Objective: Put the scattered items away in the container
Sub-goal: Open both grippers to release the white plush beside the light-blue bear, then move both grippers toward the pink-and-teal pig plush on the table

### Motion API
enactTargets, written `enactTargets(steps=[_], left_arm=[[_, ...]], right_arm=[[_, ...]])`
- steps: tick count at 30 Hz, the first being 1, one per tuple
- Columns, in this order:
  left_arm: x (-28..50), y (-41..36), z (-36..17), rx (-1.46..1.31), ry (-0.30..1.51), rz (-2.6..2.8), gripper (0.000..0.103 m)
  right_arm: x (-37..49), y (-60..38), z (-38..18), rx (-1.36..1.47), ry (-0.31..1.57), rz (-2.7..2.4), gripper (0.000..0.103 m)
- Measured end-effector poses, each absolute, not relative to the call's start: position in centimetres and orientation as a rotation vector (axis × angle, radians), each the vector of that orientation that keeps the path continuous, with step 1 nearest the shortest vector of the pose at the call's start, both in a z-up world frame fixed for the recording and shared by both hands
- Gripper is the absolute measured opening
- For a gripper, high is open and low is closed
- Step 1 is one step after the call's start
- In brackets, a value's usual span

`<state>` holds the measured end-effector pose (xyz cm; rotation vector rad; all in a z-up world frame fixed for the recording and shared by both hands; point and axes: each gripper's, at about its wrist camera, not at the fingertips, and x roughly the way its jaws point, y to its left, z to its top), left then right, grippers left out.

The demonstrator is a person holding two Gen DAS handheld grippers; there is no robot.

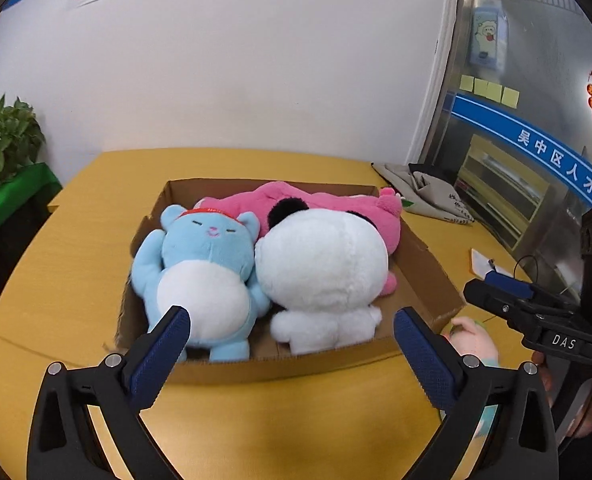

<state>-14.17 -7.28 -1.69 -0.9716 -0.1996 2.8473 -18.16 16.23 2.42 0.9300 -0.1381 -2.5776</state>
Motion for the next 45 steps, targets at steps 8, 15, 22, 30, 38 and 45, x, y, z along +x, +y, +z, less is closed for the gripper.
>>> enactTargets(steps=[8,15,22,30,38,45], left_arm=[[-10.3,-5.1,-0.1,-0.903,-0.151,2.844,0.103],[-8.4,-5.1,1.6,-0.852,-0.142,2.872,0.103],[-7.4,-5.1,2.3,-0.846,-0.142,2.865,0.103],[-7.3,-4.6,2.0,-0.866,-0.127,2.851,0.103],[-8.1,-3.6,1.2,-0.898,-0.123,2.82,0.103],[-9.2,-2.1,0.3,-0.934,-0.116,2.773,0.103]], right_arm=[[-12.4,16.0,5.1,0.856,0.004,-2.664,0.084],[-10.2,15.8,6.1,0.829,0.032,-2.686,0.084],[-9.6,15.8,6.3,0.831,0.032,-2.699,0.084],[-9.3,15.8,6.0,0.845,0.04,-2.698,0.084],[-9.5,16.0,5.4,0.866,0.039,-2.698,0.084],[-10.0,16.7,4.8,0.888,0.025,-2.7,0.084]])
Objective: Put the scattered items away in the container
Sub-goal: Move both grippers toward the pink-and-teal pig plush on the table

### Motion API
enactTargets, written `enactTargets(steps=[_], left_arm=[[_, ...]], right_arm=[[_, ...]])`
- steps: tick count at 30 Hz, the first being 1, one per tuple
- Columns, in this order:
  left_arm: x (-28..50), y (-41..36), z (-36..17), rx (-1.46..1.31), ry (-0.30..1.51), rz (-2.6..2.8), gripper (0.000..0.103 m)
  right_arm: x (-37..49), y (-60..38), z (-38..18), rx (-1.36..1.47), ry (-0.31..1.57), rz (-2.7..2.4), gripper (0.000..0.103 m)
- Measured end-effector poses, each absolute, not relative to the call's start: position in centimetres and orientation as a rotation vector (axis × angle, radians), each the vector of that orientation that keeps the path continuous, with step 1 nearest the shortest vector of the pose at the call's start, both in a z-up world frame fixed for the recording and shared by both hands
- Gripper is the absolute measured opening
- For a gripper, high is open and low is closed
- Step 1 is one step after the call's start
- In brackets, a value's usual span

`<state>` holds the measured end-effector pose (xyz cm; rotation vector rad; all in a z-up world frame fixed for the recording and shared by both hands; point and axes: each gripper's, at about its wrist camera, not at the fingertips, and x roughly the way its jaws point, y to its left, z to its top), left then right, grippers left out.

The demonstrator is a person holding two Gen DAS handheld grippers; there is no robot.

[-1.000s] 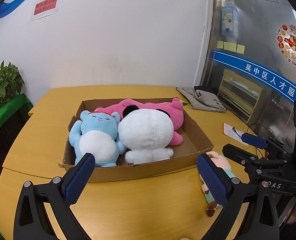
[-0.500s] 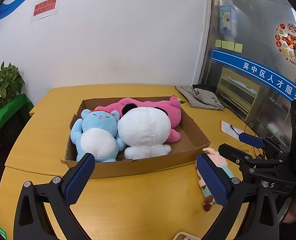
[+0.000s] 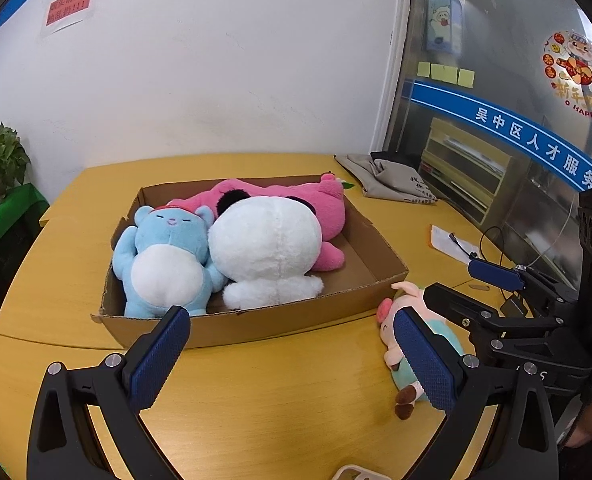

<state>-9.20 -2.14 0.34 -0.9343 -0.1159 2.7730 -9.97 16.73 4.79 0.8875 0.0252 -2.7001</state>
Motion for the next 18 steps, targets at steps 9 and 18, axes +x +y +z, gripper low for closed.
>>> enactTargets(steps=[9,18], left_arm=[[-10.5,-0.7,-0.4,-0.971,-0.124,2.737,0.103],[-11.3,0.2,-1.0,-1.005,-0.115,2.741,0.103]], right_arm=[[-10.7,18.5,4.0,0.911,-0.011,-2.708,0.084],[-11.1,19.7,3.3,0.929,-0.032,-2.712,0.084]])
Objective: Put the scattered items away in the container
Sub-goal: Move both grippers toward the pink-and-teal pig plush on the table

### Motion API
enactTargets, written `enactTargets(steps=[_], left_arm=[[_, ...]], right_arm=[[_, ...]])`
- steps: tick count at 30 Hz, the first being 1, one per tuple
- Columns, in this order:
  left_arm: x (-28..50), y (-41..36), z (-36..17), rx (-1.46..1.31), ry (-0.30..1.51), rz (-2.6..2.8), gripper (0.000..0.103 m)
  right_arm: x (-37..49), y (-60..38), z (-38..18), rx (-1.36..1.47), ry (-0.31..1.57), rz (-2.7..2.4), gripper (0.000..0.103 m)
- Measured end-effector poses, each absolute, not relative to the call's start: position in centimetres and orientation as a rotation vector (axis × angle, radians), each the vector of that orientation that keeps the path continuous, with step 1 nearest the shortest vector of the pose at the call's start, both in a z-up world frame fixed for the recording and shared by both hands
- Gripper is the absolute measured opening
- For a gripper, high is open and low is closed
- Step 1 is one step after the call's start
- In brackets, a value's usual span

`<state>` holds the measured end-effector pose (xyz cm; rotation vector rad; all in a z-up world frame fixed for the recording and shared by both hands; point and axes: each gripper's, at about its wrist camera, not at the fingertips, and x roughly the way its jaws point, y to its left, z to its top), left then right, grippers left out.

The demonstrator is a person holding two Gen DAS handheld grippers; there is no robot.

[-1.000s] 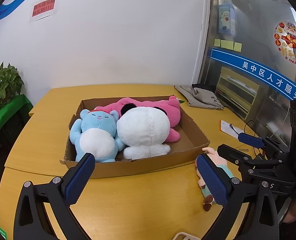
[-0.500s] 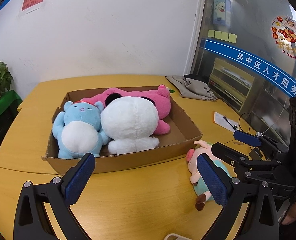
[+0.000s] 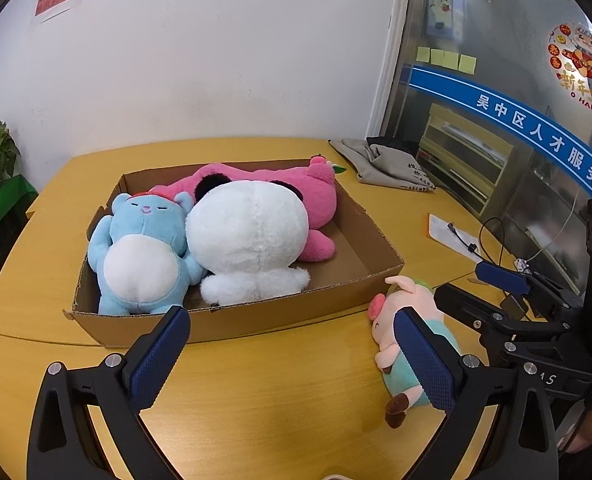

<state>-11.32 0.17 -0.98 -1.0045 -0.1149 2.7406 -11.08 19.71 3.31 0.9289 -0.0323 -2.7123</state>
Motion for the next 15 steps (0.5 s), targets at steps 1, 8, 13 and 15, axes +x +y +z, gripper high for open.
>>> enactTargets(steps=[1,8,13,15], left_arm=[[-11.4,0.3,-1.1,-1.01,-0.119,2.736,0.103],[-12.8,1.9,-2.6,-1.067,-0.096,2.68,0.103],[-14.3,3.6,-4.6,-1.128,-0.077,2.619,0.103],[-15.3,4.5,-5.6,-1.161,-0.067,2.581,0.103]], right_arm=[[-11.1,19.9,3.2,0.931,-0.035,-2.713,0.084],[-10.7,24.0,1.7,0.964,-0.1,-2.761,0.084],[-11.0,27.2,-2.9,1.166,-0.161,-2.709,0.084],[-11.1,27.5,-5.0,1.241,-0.174,-2.675,0.084]])
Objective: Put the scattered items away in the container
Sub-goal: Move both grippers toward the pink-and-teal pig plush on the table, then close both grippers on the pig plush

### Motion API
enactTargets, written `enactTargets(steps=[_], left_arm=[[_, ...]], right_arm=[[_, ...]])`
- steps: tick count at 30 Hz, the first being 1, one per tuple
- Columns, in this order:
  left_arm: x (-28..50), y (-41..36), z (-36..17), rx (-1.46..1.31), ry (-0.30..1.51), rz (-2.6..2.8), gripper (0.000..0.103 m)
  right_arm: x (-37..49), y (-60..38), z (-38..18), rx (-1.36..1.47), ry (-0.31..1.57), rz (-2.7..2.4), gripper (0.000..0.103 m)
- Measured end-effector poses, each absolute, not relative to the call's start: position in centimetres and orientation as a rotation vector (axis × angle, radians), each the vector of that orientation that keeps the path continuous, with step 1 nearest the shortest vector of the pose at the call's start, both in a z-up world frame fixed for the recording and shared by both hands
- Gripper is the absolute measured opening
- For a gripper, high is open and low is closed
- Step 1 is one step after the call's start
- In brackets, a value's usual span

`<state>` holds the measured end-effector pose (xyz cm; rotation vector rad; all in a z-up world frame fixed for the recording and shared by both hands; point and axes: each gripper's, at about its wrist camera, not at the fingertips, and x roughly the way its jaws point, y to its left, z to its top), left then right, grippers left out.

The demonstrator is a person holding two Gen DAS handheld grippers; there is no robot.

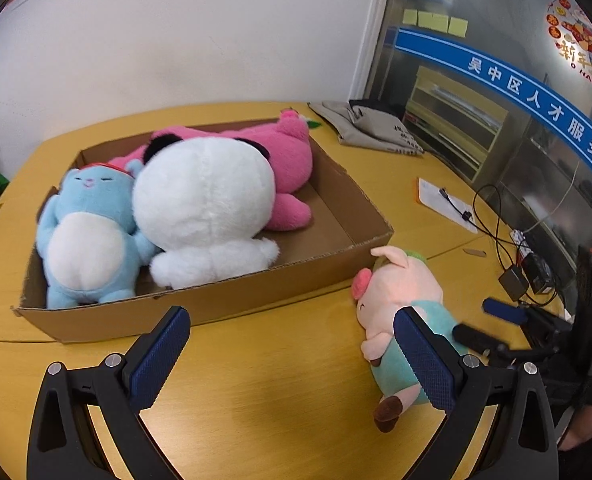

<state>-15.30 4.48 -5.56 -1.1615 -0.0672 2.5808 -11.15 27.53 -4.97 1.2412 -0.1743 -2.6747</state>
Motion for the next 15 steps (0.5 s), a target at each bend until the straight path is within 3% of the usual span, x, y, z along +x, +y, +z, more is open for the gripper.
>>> enactTargets(steps=[5,8,11,15], left_arm=[[-17.8,6.7,-7.4,-1.225,-0.058,2.483,0.103],[-19.2,7.8,-8.1,-1.242,-0.08,2.404,0.103],[-20.6,9.1,-9.6,-1.286,-0.056,2.353,0.103],[-22.2,9.6,-11.6,-1.335,-0.116,2.279,0.101]], right_arm=[[-11.5,27.0,-8.0,1.279,-0.241,-2.543,0.083],[-10.7,24.4,-8.1,1.216,-0.124,-2.472,0.075],[-9.4,21.8,-7.9,1.129,0.07,-2.461,0.076],[-9.5,21.6,-8.2,1.104,0.109,-2.421,0.074]])
